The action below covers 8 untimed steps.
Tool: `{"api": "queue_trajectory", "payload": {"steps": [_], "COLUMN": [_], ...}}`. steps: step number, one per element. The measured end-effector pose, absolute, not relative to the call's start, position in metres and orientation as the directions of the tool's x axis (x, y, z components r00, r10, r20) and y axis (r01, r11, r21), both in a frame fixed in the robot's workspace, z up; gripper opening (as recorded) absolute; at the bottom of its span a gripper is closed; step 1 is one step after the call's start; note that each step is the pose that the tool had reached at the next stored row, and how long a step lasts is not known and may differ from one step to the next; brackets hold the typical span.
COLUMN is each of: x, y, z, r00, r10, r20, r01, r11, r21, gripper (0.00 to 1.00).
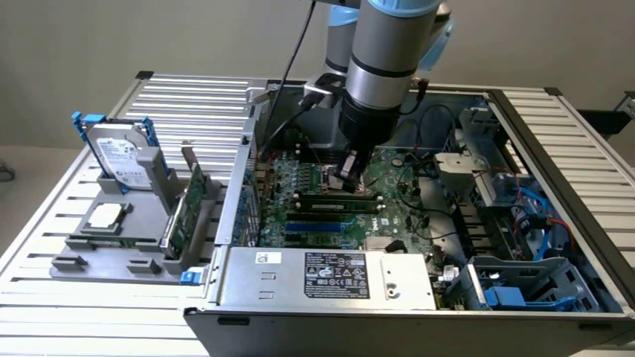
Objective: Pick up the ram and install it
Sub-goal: 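Press down the ram until it locks into place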
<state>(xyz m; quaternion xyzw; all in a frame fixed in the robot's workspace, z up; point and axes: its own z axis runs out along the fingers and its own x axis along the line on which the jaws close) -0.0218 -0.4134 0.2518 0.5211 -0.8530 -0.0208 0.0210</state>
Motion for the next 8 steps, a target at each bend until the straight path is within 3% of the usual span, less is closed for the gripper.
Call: {"api": "queue_trajectory", "payload": {"steps": [8], "x": [-0.0218], "y": [-0.4134], "z": [0.2518], "r00": [-0.552], "r10": [-0.834], "r20": [0.014], "r01": [-0.832], "r11": [0.552], "r21": [0.057], "gripper": [0.11]}}
